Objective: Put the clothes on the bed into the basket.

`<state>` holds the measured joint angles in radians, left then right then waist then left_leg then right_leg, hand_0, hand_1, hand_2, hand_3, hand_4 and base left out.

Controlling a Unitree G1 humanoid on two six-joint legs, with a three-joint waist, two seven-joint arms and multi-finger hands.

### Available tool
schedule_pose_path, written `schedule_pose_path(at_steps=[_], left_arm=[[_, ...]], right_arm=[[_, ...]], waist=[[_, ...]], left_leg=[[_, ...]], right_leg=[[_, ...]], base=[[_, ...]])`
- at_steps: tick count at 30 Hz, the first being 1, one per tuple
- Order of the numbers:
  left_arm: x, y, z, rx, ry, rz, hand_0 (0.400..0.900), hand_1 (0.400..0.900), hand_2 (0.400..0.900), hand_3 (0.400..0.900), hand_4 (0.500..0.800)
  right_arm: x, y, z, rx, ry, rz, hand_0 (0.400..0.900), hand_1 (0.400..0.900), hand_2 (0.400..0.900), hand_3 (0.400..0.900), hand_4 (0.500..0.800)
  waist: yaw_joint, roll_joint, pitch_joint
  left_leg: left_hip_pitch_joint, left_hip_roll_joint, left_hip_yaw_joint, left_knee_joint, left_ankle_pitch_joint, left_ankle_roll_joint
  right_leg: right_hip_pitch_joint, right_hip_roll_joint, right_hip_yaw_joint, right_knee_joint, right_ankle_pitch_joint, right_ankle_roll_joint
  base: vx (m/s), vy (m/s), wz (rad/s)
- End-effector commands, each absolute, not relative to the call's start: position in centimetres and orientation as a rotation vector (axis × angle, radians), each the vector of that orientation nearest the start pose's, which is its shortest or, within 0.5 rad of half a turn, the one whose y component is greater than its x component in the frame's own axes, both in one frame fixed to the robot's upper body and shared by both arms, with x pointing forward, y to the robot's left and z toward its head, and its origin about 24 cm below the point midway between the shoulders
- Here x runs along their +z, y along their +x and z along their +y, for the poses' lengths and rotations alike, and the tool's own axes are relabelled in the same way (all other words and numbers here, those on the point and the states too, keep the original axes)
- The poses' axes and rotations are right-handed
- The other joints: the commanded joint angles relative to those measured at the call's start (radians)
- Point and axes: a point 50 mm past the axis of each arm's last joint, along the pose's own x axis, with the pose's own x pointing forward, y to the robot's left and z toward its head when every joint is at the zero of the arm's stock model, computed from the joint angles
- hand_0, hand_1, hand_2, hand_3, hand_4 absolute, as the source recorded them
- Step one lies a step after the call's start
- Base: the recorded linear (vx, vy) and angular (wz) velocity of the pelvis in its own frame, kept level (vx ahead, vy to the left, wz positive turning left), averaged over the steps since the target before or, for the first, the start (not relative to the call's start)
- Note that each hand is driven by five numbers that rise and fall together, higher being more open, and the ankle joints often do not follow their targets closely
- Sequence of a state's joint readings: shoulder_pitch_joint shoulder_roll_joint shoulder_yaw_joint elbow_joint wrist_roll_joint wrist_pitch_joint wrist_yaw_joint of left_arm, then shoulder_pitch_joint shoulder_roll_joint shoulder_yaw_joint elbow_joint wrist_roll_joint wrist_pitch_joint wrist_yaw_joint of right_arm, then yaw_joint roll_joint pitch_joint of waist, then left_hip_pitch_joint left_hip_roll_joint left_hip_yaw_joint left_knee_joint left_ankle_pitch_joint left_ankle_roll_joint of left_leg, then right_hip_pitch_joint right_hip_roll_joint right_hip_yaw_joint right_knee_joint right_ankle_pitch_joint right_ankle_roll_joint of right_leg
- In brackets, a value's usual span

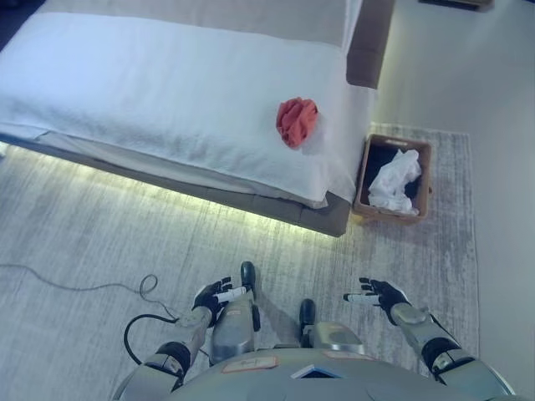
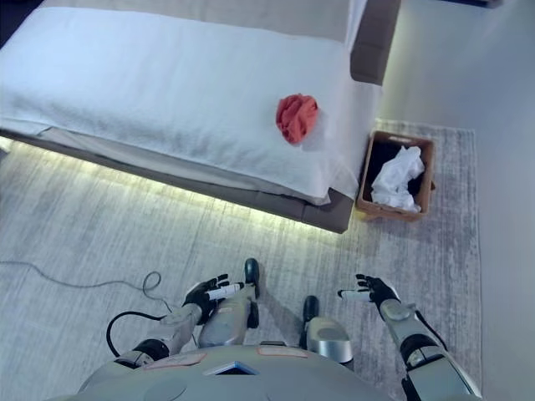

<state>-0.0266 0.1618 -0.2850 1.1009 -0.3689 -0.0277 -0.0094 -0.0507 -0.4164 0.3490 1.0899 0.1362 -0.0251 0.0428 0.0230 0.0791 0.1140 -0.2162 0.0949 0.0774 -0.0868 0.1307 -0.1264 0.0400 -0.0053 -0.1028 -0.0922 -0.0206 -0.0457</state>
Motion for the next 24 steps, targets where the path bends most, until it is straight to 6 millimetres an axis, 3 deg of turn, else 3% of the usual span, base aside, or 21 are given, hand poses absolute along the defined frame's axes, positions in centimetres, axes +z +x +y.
schedule_pose_path(at_steps=[1,2,3,4,7,9,10,11,13,15,17,18,19,22,24], left_arm=[[-14.0,16.0,19.4,0.068,-0.025,0.914,0.900,0.900,0.900,0.900,0.800],[-13.5,16.6,19.8,0.053,-0.001,0.889,0.900,0.900,0.900,0.900,0.800],[-13.5,16.6,19.8,0.053,0.000,0.890,0.900,0.900,0.900,0.900,0.800],[-13.4,16.7,19.8,0.038,0.008,0.883,0.900,0.900,0.900,0.900,0.800],[-12.9,17.6,20.3,0.036,0.031,0.865,0.900,0.900,0.900,0.900,0.800],[-13.1,17.4,20.6,0.042,0.041,0.882,0.900,0.900,0.900,0.900,0.800],[-13.0,17.4,20.8,0.051,0.040,0.880,0.900,0.900,0.900,0.900,0.800],[-13.0,17.4,21.0,0.062,0.041,0.880,0.900,0.900,0.900,0.900,0.800],[-12.9,17.6,21.1,0.060,0.046,0.875,0.900,0.900,0.900,0.900,0.800],[-12.7,18.1,21.2,0.056,0.064,0.870,0.900,0.900,0.900,0.900,0.800],[-12.6,18.4,21.2,0.058,0.080,0.865,0.900,0.900,0.900,0.900,0.800],[-12.3,19.0,21.6,0.068,0.091,0.847,0.900,0.900,0.900,0.900,0.800],[-12.2,19.2,21.9,0.078,0.098,0.844,0.900,0.900,0.900,0.900,0.800],[-11.9,19.5,22.0,0.089,0.092,0.827,0.900,0.900,0.900,0.900,0.800],[-11.9,19.6,21.7,0.083,0.089,0.821,0.900,0.900,0.900,0.900,0.800]], right_arm=[[-13.1,14.8,-25.5,0.066,-0.392,0.993,0.900,0.900,0.900,0.900,0.800],[-13.4,14.7,-24.6,0.095,-0.378,0.992,0.900,0.900,0.900,0.900,0.800],[-13.4,14.7,-24.6,0.095,-0.378,0.992,0.900,0.900,0.900,0.900,0.800],[-13.4,14.8,-24.1,0.114,-0.373,0.984,0.900,0.900,0.900,0.900,0.800],[-12.9,16.3,-23.3,0.129,-0.356,0.936,0.900,0.900,0.900,0.900,0.800],[-13.0,16.4,-22.6,0.133,-0.335,0.926,0.900,0.900,0.900,0.900,0.800],[-12.9,16.6,-22.3,0.139,-0.332,0.911,0.900,0.900,0.900,0.900,0.800],[-12.7,16.9,-22.0,0.144,-0.320,0.892,0.900,0.900,0.900,0.900,0.800],[-12.3,17.5,-21.9,0.140,-0.312,0.862,0.900,0.900,0.900,0.900,0.800],[-11.7,18.5,-21.9,0.128,-0.312,0.825,0.900,0.900,0.900,0.900,0.800],[-11.4,19.2,-21.9,0.115,-0.311,0.805,0.900,0.900,0.900,0.900,0.800],[-11.0,19.8,-21.7,0.115,-0.317,0.783,0.900,0.900,0.900,0.900,0.800],[-10.9,20.1,-21.4,0.127,-0.324,0.775,0.900,0.900,0.900,0.900,0.800],[-11.1,19.9,-21.7,0.116,-0.341,0.788,0.900,0.900,0.900,0.900,0.800],[-10.9,20.0,-21.7,0.110,-0.334,0.777,0.900,0.900,0.900,0.900,0.800]], waist=[[-0.007,-0.078,-0.090],[-0.005,-0.098,-0.106],[-0.004,-0.098,-0.108],[-0.003,-0.108,-0.113],[-0.011,-0.110,-0.079],[-0.022,-0.109,-0.055],[-0.022,-0.102,-0.049],[-0.024,-0.108,-0.041],[-0.028,-0.094,-0.025],[-0.032,-0.088,0.001],[-0.033,-0.099,0.014],[-0.036,-0.121,0.020],[-0.036,-0.132,0.020],[-0.035,-0.147,0.018],[-0.031,-0.153,-0.005]], left_leg=[[-0.086,-0.078,0.009,0.079,0.033,0.069],[-0.080,-0.092,0.022,0.113,-0.002,0.095],[-0.082,-0.092,0.023,0.114,-0.002,0.095],[-0.082,-0.108,0.026,0.125,-0.019,0.113],[-0.027,-0.145,0.022,0.105,-0.049,0.164],[0.066,-0.177,0.013,0.056,-0.081,0.183],[0.090,-0.172,0.016,0.041,-0.083,0.193],[0.128,-0.171,0.012,0.024,-0.104,0.185],[0.139,-0.150,0.003,0.034,-0.104,0.183],[0.157,-0.133,-0.012,0.030,-0.116,0.168],[0.174,-0.127,-0.015,0.021,-0.129,0.153],[0.193,-0.127,-0.014,0.003,-0.142,0.133],[0.202,-0.124,-0.011,0.000,-0.151,0.124],[0.239,-0.109,-0.023,0.000,-0.182,0.096],[0.249,-0.098,-0.038,0.000,-0.203,0.085]], right_leg=[[0.153,-0.095,-0.014,0.023,-0.124,0.139],[0.112,-0.128,-0.003,0.149,-0.129,0.151],[0.109,-0.129,-0.002,0.151,-0.130,0.151],[0.057,-0.143,0.008,0.264,-0.102,0.161],[-0.124,-0.178,0.015,0.625,0.078,0.155],[-0.165,-0.233,-0.033,0.760,0.092,0.153],[-0.193,-0.244,-0.065,0.776,0.101,0.143],[-0.207,-0.251,-0.081,0.748,0.054,0.142],[-0.248,-0.231,-0.107,0.671,0.030,0.122],[-0.277,-0.225,-0.117,0.492,0.017,0.127],[-0.271,-0.227,-0.126,0.291,0.063,0.154],[-0.297,-0.224,-0.128,0.117,0.149,0.196],[-0.309,-0.223,-0.137,0.056,0.186,0.213],[-0.324,-0.229,-0.162,0.005,0.246,0.236],[-0.313,-0.230,-0.180,0.005,0.237,0.227]], base=[[0.62,0.342,-0.22],[0.45,0.239,-0.14],[0.34,0.242,0.03],[0.20,0.220,0.06],[0.18,0.321,-0.05],[0.26,0.280,0.03],[0.34,0.167,0.08],[0.30,0.081,0.09],[0.21,-0.004,0.11],[0.15,-0.075,0.12],[0.25,-0.167,0.10],[0.33,-0.238,0.10],[0.26,-0.188,0.10],[0.33,-0.225,0.36],[0.39,-0.323,0.51]])
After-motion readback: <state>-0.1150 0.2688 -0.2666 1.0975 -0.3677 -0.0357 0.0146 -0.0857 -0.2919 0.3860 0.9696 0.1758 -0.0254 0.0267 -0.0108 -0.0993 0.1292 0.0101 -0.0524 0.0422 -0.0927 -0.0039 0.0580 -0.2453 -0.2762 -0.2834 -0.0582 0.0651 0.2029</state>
